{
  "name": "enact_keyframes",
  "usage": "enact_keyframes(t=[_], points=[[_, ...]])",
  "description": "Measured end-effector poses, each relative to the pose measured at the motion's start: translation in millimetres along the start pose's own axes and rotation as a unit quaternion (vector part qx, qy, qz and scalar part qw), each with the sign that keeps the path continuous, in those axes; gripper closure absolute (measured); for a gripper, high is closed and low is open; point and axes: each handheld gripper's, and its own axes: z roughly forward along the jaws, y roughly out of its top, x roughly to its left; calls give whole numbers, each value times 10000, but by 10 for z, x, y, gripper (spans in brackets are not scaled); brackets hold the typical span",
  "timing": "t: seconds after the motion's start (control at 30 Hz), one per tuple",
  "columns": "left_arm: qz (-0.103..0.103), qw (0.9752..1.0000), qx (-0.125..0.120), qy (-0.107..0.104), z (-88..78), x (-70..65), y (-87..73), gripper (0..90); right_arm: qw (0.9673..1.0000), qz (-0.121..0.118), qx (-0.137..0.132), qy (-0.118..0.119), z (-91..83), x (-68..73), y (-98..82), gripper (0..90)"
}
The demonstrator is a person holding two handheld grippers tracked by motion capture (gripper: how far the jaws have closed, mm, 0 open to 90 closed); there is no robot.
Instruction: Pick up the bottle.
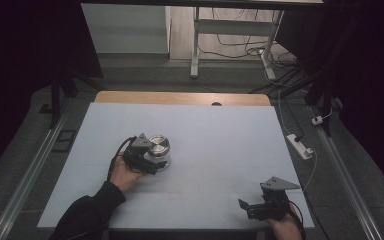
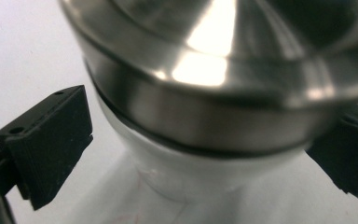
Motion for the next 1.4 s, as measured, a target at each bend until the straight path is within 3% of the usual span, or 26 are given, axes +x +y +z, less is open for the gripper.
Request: enact_keyframes(t=[0.17, 0.43, 1.03, 1.4], points=[[-40, 9999, -90, -101, 17, 38, 31, 9, 10000, -4, 5, -5, 0, 1, 0, 0], [124, 9999, -53, -75, 30, -17, 46, 149, 10000, -4, 1, -9, -1, 1, 0, 0], [67, 10000, -10, 70, 21, -65, 59, 158, 10000, -48, 12, 2, -2, 4, 0, 0], [168, 9998, -94, 21, -59, -124, 125, 158, 10000, -71, -6, 9, -3, 8, -1, 0]])
